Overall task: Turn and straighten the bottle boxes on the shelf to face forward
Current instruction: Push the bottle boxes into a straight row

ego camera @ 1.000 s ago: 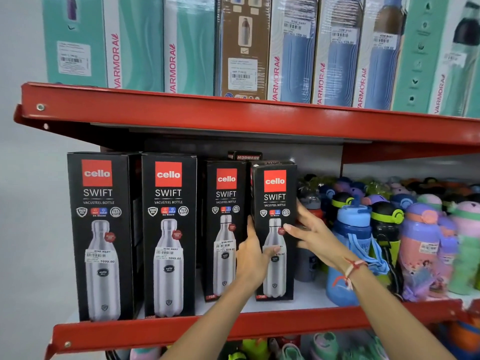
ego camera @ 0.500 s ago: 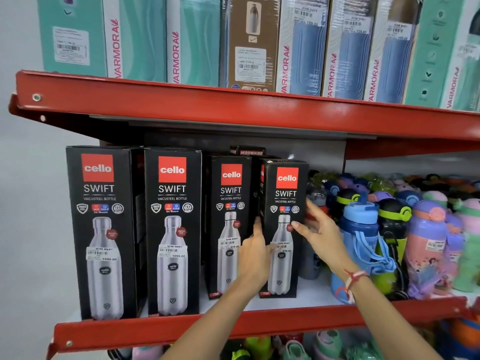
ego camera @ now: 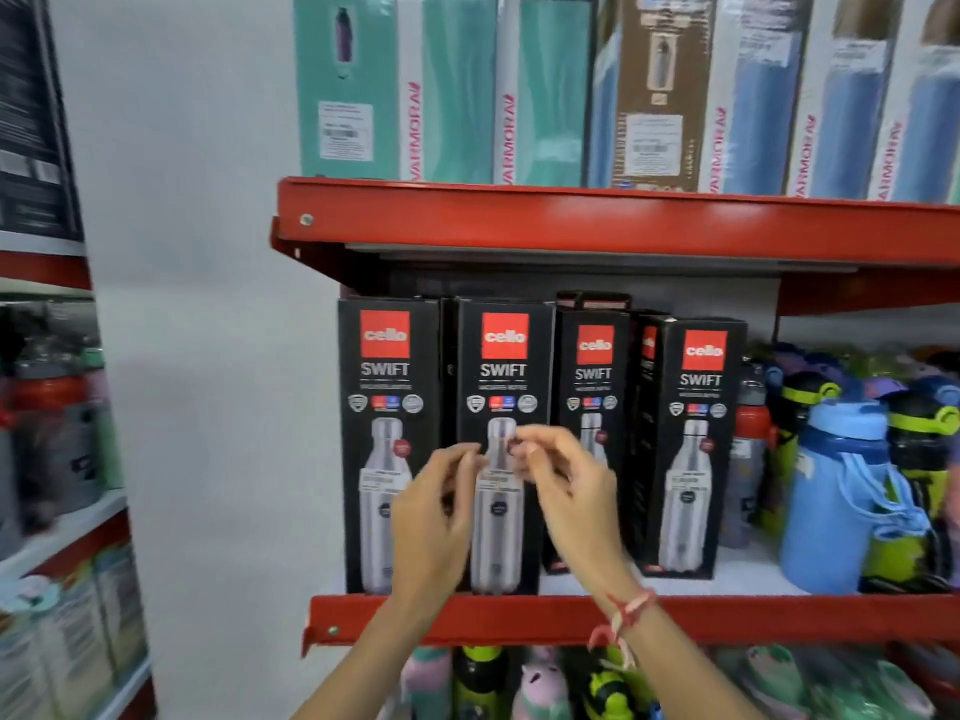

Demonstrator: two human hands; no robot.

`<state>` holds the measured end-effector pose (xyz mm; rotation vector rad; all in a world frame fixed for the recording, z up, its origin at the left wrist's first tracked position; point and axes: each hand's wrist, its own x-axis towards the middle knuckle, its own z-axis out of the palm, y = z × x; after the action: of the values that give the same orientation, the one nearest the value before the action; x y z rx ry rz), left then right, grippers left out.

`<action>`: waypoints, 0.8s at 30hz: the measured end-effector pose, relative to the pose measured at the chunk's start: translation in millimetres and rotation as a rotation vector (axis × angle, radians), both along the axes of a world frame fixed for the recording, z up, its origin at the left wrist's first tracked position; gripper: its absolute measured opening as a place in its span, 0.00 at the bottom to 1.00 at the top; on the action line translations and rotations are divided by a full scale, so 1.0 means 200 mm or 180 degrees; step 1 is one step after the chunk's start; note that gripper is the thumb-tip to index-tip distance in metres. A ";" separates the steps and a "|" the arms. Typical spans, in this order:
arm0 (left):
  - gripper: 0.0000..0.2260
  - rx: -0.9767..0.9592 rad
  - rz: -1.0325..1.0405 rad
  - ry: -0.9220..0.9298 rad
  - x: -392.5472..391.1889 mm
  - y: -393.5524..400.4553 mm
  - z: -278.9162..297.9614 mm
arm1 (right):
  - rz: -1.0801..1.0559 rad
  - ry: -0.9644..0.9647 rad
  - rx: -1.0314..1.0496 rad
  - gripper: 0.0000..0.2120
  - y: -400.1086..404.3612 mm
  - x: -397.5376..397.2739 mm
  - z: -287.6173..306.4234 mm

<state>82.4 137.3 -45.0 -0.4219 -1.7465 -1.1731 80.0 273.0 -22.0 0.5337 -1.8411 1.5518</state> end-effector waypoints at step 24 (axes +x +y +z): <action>0.23 -0.0198 -0.0684 -0.1850 0.18 -0.56 -0.18 | 0.0397 -0.1055 0.1010 0.34 -0.55 0.14 -0.32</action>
<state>118.2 24.9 -81.6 -0.3292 -2.2819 -1.5009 107.9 163.1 -86.8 0.5686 -2.3711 1.5054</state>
